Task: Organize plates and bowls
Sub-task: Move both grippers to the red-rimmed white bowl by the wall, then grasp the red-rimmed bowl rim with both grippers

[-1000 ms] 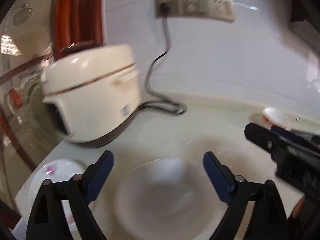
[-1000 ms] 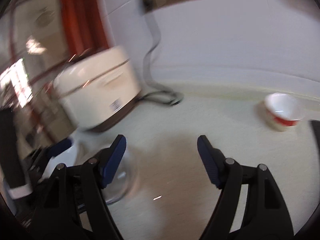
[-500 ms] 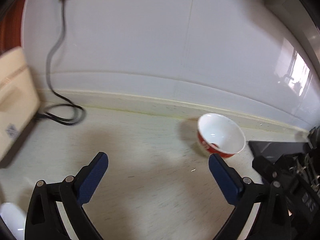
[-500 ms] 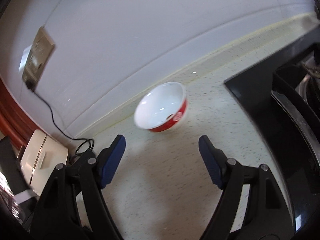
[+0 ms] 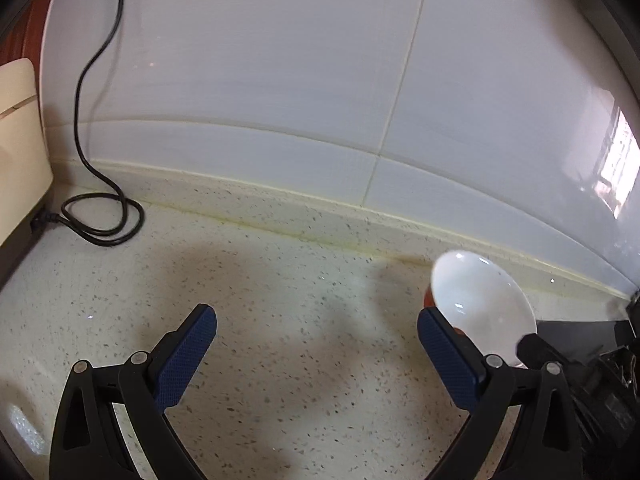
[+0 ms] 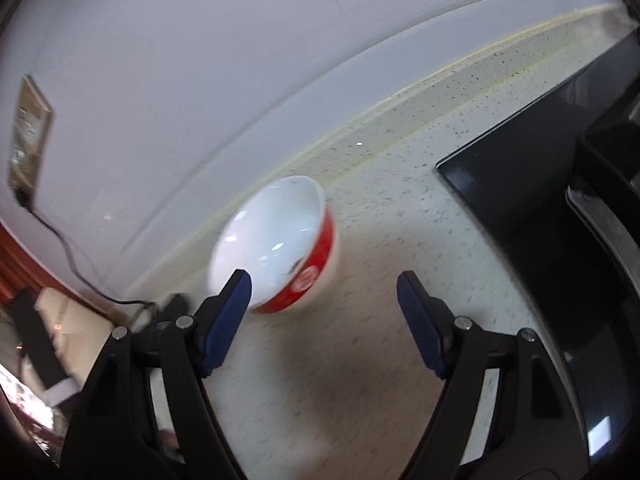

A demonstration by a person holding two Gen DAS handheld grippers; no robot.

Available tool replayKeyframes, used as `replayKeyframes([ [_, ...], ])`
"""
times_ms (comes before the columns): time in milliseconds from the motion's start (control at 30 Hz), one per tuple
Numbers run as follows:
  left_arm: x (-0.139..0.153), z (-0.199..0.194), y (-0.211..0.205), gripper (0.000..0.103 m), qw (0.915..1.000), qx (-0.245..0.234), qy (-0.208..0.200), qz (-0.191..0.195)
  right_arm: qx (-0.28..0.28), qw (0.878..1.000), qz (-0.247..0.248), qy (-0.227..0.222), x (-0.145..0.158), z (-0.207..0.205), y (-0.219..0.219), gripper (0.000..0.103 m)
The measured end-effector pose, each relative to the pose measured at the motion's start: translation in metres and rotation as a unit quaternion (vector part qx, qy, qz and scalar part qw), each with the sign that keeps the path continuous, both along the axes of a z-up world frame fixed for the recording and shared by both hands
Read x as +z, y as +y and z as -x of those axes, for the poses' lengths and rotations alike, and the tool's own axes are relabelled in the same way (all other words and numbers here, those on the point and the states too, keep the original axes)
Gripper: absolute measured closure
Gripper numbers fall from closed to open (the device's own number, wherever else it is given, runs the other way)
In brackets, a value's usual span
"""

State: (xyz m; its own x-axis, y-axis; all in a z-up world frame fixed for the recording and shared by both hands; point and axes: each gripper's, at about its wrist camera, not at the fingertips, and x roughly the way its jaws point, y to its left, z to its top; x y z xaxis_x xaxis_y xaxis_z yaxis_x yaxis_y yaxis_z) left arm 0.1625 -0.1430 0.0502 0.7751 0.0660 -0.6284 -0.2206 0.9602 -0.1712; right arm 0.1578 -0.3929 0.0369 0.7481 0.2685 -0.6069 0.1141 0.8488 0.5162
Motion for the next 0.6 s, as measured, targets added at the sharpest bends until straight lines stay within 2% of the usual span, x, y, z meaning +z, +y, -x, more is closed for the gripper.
replayKeyframes([
  [67, 0.001, 0.001, -0.002, 0.001, 0.9999, 0.001, -0.003, -0.012, -0.004, 1.0, -0.007, 0.006, -0.003, -0.01, -0.002, 0.025],
  [200, 0.001, -0.001, -0.001, 0.001, 0.9999, -0.003, -0.001, -0.012, -0.007, 0.999, -0.028, 0.017, -0.006, -0.031, 0.0, 0.025],
  [367, 0.002, -0.002, 0.006, 0.001, 0.9999, 0.01, -0.004, 0.001, 0.005, 0.998, 0.009, 0.063, -0.008, -0.041, 0.019, 0.03],
  [467, 0.0, -0.003, 0.014, 0.001, 0.9995, 0.007, -0.007, 0.029, 0.007, 0.997, -0.017, 0.069, -0.008, -0.036, 0.016, 0.039],
  [533, -0.001, -0.004, 0.016, 0.001, 0.9989, 0.003, -0.004, 0.048, 0.018, 0.998, -0.027, 0.062, -0.005, -0.032, 0.015, 0.06],
  [600, -0.002, -0.005, 0.017, 0.001, 0.9979, -0.006, -0.001, 0.065, 0.021, 0.997, -0.015, 0.069, -0.002, -0.029, 0.018, 0.069],
])
